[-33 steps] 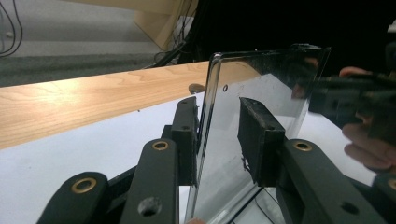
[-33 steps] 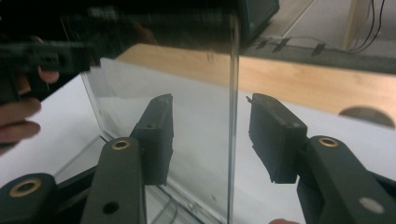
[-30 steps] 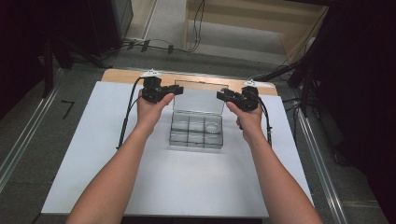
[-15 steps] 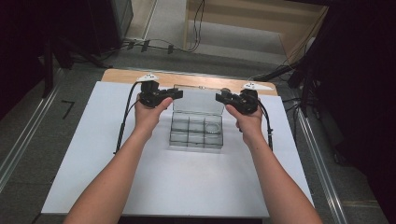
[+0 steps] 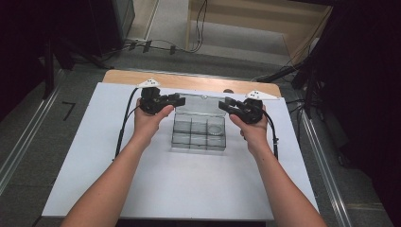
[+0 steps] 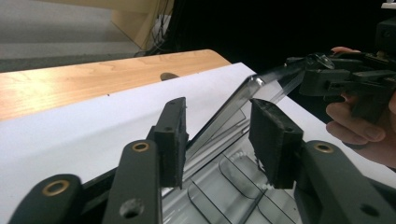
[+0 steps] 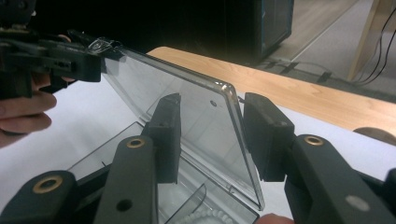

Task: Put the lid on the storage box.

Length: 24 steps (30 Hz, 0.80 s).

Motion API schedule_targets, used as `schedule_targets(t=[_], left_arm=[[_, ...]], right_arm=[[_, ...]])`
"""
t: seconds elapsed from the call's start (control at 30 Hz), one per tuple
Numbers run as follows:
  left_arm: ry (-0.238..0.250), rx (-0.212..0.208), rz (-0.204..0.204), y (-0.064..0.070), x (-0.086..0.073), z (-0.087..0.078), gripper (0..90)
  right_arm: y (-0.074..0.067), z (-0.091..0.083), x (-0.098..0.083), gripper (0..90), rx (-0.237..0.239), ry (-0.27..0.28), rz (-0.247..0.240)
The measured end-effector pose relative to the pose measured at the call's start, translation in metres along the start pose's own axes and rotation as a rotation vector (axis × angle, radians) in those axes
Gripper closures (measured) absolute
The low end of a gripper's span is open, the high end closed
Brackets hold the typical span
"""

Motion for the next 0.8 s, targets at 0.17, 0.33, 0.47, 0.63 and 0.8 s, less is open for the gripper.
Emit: schedule_targets(t=[0.17, 0.33, 0.47, 0.63, 0.8], left_arm=[[0.01, -0.001, -0.013, 0.007, -0.002, -0.009, 42.2], [-0.003, 0.027, -0.015, 0.006, -0.01, -0.021, 42.5], [-0.032, 0.03, 0.004, 0.003, -0.022, -0.029, 48.6], [-0.041, 0.011, -0.026, 0.004, -0.036, -0.033, 68.9], [-0.075, -0.006, -0.016, 0.011, -0.044, -0.025, 86.7]], right_arm=[[-0.005, -0.004, -0.005, 54.7, 0.002, 0.006, -0.033], [-0.009, -0.008, -0.008, 53.8, 0.008, 0.003, -0.037], [-0.011, -0.009, -0.01, 53.3, 0.013, 0.005, -0.046], [-0.013, -0.011, -0.012, 53.0, 0.013, 0.005, -0.053], [-0.013, -0.013, -0.014, 52.4, 0.013, 0.007, -0.052]])
Point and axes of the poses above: each handheld gripper's, and its own axes: z roughly forward along the jaws, x roughly out of its top, y roughly to its right, the point moved 10 cm from there along z, roughly forward along the jaws, and after that the axes turned 2 degrees about -x, right-handed, at the moved point
